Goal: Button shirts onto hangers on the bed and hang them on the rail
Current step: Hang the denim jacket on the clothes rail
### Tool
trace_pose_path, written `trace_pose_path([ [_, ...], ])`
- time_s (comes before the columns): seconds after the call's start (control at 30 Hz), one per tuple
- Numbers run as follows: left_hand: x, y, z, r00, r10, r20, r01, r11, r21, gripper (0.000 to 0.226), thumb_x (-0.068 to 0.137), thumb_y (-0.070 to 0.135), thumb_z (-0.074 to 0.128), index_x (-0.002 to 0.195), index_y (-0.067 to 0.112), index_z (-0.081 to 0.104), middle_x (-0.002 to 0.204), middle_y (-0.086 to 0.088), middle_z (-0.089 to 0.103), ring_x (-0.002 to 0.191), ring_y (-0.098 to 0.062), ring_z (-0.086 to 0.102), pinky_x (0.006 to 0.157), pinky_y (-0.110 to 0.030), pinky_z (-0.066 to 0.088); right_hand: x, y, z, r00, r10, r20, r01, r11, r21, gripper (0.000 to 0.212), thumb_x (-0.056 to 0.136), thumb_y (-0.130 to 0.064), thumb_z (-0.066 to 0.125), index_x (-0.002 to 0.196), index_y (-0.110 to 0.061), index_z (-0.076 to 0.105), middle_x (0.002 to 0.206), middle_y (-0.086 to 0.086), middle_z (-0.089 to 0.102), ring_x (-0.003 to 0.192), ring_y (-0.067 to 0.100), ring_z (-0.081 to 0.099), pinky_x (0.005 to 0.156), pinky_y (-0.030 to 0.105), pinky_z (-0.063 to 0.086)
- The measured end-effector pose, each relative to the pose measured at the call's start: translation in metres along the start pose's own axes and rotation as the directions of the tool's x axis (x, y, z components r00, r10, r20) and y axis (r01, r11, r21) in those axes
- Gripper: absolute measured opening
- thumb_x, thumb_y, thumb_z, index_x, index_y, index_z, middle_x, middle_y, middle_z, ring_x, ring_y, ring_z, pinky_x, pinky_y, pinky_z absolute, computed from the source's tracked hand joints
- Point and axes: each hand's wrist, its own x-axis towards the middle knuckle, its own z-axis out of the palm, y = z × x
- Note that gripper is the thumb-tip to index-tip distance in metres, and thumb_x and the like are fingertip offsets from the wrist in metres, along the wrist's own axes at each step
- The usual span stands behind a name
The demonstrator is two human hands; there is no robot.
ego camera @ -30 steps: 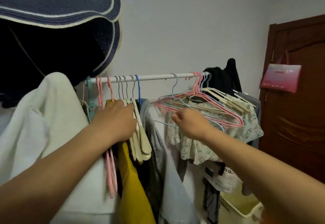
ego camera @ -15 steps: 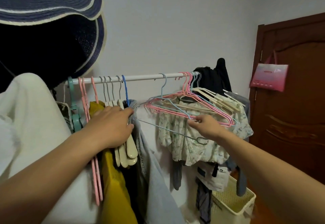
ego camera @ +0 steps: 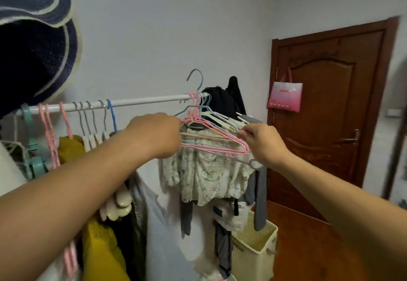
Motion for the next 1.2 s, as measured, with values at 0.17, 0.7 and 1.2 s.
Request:
trace_pose_path([
  [0.17,0.043,0.168,-0.017,0.922,0.370,-0.112,-0.385,0.907,-0.170,0.016,0.096,0.027,0.050,0.104,0.019,0.061,0.091,-0.002,0.054,0.087,-0.035,0.056,0.074,-0.039,0.044,-0.139,0.079,-0.060,0.961,0.276,0.005,-0.276,0.961,-0.012,0.022,0.102,-0.027,0.057,0.087,-0.023,0.072,0.078,-0.011,0.068,0.074,-0.002,0.060,0.067,0.024,0.046],
  [0.7,-0.479,0.538,0.154,-0.202,0.978,-0.042,-0.386,-0.119,-0.915,0.023,0.095,0.009,0.057,0.092,0.029,0.067,0.093,0.000,0.069,0.096,-0.029,0.067,0.077,-0.032,0.044,-0.849,-0.156,-0.078,-0.768,0.590,-0.250,-0.353,-0.064,0.933,0.013,0.107,-0.016,0.044,0.103,-0.006,0.052,0.098,0.017,0.065,0.066,0.019,0.074,0.050,0.032,0.053],
  [1.2,-0.930,0.456,0.116,-0.549,0.778,0.306,-0.662,-0.182,-0.727,0.021,0.104,0.026,0.053,0.122,0.024,0.062,0.112,0.005,0.064,0.097,-0.012,0.058,0.073,-0.021,0.043,-1.270,-0.417,-0.118,-0.971,0.194,-0.137,-0.090,0.233,0.968,0.014,0.110,-0.016,0.035,0.110,-0.006,0.045,0.101,0.023,0.066,0.058,0.026,0.071,0.048,0.034,0.058],
])
